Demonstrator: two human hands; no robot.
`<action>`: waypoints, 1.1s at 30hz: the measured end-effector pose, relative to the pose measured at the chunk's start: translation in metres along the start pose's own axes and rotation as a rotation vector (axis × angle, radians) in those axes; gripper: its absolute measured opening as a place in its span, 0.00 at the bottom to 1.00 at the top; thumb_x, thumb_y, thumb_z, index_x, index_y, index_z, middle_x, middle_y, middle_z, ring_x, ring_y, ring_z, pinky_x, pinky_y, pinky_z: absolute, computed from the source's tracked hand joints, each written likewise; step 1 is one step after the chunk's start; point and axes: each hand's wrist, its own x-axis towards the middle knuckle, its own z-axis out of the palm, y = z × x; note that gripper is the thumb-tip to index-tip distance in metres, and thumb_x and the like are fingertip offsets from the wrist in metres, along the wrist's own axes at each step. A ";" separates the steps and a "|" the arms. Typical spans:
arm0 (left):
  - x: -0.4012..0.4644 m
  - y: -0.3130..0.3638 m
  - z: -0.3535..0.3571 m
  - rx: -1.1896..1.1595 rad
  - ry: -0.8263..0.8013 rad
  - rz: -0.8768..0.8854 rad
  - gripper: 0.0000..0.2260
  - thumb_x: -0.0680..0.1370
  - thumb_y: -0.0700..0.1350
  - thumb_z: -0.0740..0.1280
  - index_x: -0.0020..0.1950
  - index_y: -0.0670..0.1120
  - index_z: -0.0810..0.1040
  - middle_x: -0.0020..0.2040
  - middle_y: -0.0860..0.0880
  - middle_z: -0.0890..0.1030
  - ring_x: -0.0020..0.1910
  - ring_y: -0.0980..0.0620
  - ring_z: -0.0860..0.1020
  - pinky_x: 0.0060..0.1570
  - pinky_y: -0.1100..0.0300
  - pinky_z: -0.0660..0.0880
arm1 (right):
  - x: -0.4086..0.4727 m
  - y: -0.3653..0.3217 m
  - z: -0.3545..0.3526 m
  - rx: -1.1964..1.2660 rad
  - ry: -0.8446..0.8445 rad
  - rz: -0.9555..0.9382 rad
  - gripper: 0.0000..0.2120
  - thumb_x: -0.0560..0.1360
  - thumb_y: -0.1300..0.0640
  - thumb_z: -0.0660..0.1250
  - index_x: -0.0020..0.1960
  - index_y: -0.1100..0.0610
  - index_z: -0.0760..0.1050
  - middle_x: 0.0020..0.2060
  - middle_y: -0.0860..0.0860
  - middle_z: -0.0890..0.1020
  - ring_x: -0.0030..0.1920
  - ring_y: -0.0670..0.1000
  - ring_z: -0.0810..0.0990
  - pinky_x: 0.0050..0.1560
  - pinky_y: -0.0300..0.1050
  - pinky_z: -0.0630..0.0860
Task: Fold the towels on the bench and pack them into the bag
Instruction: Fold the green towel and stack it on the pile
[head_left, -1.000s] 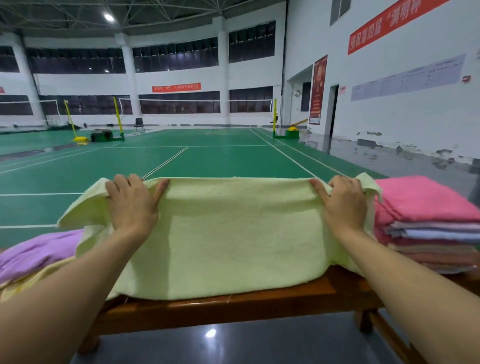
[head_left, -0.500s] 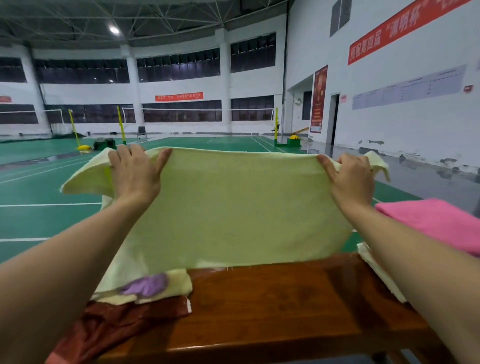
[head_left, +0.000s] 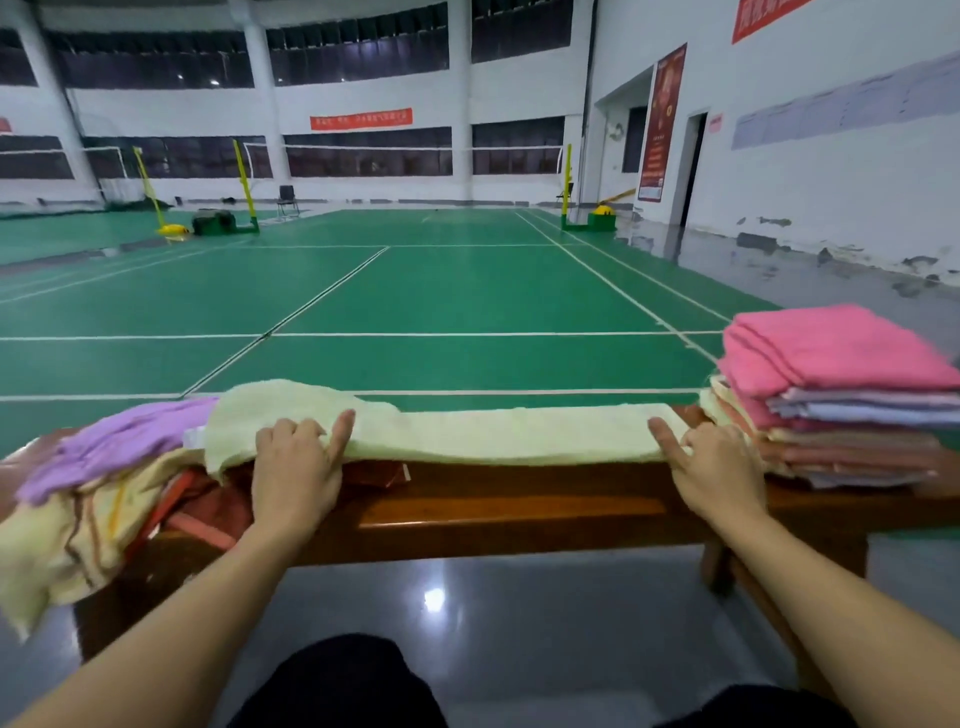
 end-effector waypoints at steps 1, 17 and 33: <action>-0.012 0.002 0.001 0.057 -0.062 -0.021 0.24 0.73 0.36 0.68 0.70 0.43 0.76 0.38 0.38 0.76 0.37 0.38 0.72 0.40 0.45 0.70 | -0.010 0.003 -0.001 -0.024 -0.044 0.015 0.40 0.78 0.26 0.41 0.24 0.55 0.67 0.29 0.54 0.74 0.38 0.58 0.74 0.42 0.53 0.72; -0.061 0.032 -0.009 -0.008 -0.272 -0.374 0.38 0.78 0.72 0.43 0.34 0.45 0.78 0.40 0.43 0.80 0.44 0.41 0.75 0.44 0.50 0.71 | -0.060 0.016 -0.010 -0.103 -0.290 0.086 0.41 0.77 0.25 0.40 0.26 0.53 0.72 0.30 0.53 0.78 0.55 0.59 0.78 0.46 0.55 0.79; -0.016 0.120 -0.053 -0.114 -0.315 -0.250 0.31 0.78 0.72 0.52 0.34 0.47 0.72 0.34 0.49 0.73 0.36 0.43 0.74 0.36 0.55 0.70 | -0.049 0.017 -0.026 -0.294 -0.200 0.164 0.38 0.79 0.29 0.40 0.37 0.53 0.77 0.34 0.52 0.80 0.36 0.55 0.79 0.39 0.50 0.79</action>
